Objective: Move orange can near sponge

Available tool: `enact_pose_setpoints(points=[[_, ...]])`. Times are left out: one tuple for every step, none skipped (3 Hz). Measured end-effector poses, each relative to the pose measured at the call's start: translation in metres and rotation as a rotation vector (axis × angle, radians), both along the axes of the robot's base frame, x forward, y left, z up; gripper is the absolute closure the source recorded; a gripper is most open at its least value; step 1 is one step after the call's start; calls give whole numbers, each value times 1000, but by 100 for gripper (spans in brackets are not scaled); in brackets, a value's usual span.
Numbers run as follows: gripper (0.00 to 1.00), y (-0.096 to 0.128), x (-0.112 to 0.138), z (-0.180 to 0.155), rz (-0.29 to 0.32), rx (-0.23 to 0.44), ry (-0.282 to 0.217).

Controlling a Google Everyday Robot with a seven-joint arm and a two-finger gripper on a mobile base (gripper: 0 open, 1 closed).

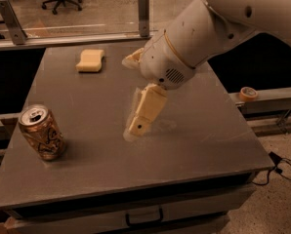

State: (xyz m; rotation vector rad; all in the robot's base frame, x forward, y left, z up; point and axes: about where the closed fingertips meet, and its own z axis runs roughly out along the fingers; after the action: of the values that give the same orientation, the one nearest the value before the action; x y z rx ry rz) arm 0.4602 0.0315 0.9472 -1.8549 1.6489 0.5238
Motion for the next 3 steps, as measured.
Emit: enact_pose_setpoints(points=[[0,28,2,-16,47,34,15],[0,71,3,-44,109,98,52],[0,107,0,-68,134,168,91]])
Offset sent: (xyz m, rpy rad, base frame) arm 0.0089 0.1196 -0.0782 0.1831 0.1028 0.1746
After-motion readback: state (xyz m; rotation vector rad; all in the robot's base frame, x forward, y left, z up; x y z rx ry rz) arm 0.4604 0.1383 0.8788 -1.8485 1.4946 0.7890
